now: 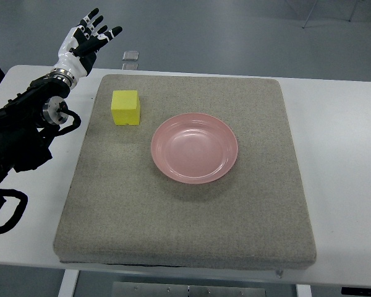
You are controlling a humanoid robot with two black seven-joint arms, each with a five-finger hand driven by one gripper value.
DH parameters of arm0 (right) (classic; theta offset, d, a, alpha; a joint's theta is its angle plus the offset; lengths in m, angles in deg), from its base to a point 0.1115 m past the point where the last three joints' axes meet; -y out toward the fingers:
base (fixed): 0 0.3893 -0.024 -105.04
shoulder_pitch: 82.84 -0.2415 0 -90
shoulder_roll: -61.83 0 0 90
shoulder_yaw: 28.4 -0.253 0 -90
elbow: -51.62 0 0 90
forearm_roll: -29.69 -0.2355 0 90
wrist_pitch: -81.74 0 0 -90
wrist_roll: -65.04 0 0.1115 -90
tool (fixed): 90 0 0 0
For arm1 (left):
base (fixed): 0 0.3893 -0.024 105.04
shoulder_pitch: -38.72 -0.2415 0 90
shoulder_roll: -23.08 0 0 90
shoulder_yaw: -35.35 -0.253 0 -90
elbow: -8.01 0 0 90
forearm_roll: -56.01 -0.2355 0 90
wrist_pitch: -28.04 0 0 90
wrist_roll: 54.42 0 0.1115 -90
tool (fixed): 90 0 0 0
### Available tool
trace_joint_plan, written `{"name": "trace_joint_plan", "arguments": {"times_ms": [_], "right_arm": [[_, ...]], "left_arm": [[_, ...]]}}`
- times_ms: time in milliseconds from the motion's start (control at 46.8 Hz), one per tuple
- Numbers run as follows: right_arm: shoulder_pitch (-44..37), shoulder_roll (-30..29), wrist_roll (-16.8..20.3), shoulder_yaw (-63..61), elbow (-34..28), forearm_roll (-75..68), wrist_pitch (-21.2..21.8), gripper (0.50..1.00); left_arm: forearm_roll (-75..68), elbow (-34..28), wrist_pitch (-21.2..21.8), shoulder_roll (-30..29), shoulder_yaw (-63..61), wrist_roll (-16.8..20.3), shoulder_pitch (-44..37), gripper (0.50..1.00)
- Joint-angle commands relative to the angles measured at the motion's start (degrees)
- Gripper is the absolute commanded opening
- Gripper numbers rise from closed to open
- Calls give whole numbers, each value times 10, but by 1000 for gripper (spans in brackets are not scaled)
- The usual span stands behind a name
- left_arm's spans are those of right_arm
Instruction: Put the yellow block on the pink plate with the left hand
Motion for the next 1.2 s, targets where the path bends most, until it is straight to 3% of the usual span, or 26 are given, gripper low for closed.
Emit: {"name": "trace_joint_plan", "arguments": {"times_ms": [0, 150, 940, 1175], "right_arm": [[0, 0, 0, 0, 0, 0, 0, 924], [0, 0, 0, 0, 0, 0, 0, 924], [0, 0, 0, 0, 0, 0, 0, 924], [0, 0, 0, 0, 0, 0, 0, 924]], "left_arm": [[0, 0, 0, 0, 0, 5, 0, 1000], [-1, 0, 10, 0, 2, 46, -1, 1000], [-1, -1, 11, -1, 1, 44, 1, 1000], [-5, -1, 31, -3, -8, 39, -1, 1000]]}}
